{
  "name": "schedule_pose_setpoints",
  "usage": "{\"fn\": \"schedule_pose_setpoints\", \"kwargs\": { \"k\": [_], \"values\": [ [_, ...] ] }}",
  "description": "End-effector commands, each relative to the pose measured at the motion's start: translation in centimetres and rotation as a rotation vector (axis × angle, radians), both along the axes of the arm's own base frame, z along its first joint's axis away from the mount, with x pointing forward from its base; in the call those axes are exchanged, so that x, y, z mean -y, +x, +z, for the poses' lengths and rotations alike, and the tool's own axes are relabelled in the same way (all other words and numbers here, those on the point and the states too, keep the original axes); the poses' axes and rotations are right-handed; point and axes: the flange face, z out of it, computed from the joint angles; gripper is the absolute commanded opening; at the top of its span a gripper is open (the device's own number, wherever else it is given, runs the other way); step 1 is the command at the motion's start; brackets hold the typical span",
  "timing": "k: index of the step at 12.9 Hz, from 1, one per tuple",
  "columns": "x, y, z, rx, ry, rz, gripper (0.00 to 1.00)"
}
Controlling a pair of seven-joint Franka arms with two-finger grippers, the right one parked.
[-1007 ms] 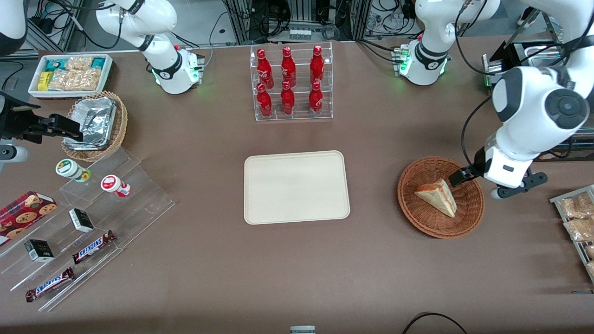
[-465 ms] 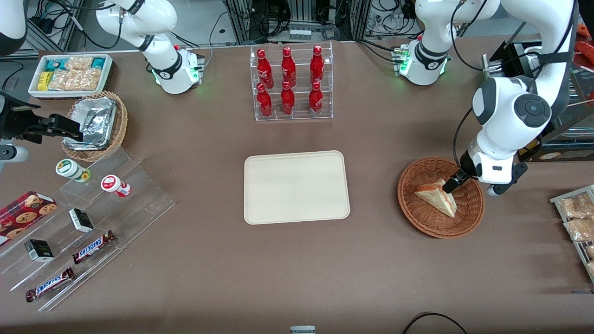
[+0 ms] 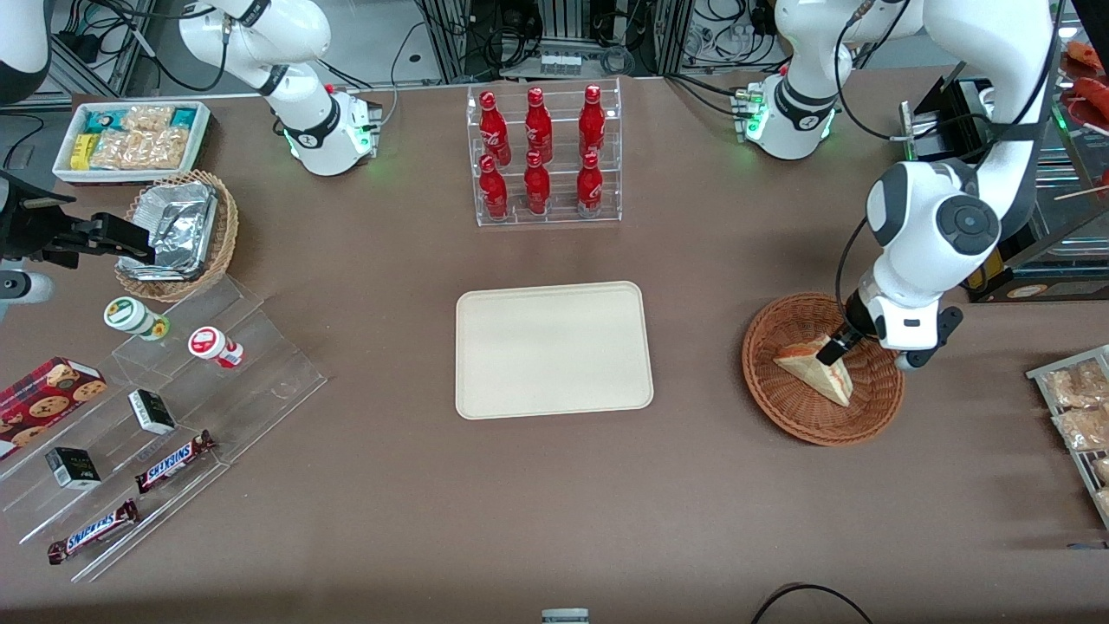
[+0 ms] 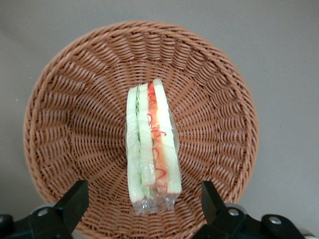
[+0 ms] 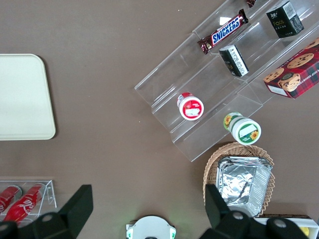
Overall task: Place sandwich from basket to tray
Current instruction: 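Lower the open left gripper and close it on the sandwich's crust edge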
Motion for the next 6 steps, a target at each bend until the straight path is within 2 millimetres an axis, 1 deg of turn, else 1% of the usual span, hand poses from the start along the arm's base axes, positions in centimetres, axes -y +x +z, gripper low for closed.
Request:
{"fn": "schedule_pose_setpoints", "kwargs": {
  "k": [1,4,6],
  "values": [
    [0.3,0.0,-1.5,0.009,-0.003,0.026,1.0],
    [0.5,0.2,-2.9,0.012,-0.005,0.023,1.0],
    [0.5,0.3,-3.4,0.024,-0.008,0.023,1.0]
  ]
}}
